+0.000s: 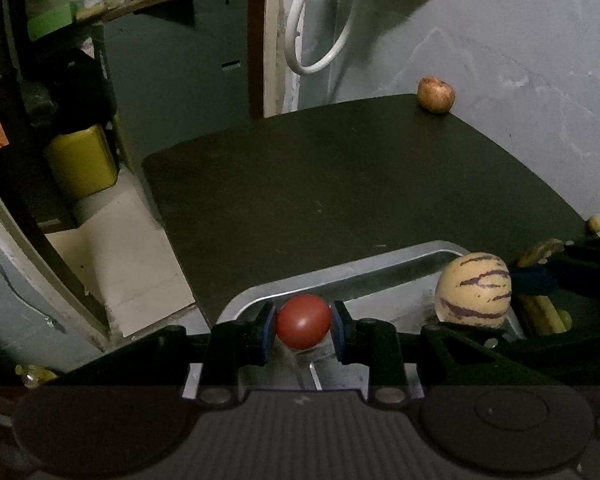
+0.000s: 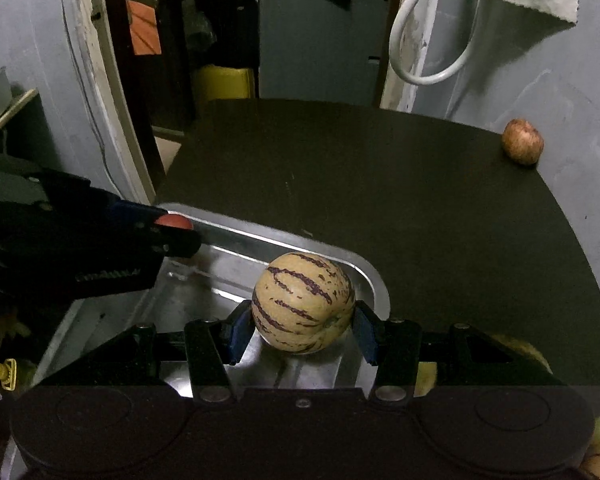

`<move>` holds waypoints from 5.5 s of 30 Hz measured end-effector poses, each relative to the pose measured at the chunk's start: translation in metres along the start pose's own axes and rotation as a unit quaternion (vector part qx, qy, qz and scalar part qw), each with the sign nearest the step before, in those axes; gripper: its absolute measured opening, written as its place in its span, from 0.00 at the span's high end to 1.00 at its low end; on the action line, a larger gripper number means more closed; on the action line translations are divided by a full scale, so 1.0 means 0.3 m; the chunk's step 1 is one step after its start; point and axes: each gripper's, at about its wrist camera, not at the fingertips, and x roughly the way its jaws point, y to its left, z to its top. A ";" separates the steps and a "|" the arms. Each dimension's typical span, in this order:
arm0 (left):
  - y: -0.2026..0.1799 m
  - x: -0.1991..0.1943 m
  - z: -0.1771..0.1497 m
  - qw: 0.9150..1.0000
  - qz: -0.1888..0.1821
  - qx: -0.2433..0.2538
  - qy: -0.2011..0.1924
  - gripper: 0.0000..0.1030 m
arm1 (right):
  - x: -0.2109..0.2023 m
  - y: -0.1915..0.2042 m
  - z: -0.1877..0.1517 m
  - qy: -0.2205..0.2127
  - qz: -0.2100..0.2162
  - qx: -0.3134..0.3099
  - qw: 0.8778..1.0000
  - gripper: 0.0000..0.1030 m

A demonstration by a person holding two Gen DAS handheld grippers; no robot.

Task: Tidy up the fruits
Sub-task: 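Carry the tomato and the pepino melon over the silver tray with both tools, then open the left tool to drop the tomato while the right tool releases the melon into the tray, then lift both open tools away from the tray, then grasp the yellow banana with the left tool while the right tool grasps another red tomato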

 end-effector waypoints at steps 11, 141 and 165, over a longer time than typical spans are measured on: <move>-0.005 0.023 -0.009 1.000 0.004 0.007 0.005 0.69 | 0.038 0.012 -0.004 0.006 -0.002 -0.010 1.000 0.47; -0.485 -0.138 -0.074 0.997 -0.010 -0.076 0.023 0.01 | -0.301 -0.327 -0.498 -0.020 0.090 -0.009 0.996 0.49; -0.681 0.028 -0.048 0.997 -0.009 -0.045 0.060 0.25 | -0.290 -0.329 -0.521 -0.044 0.100 -0.039 0.993 0.68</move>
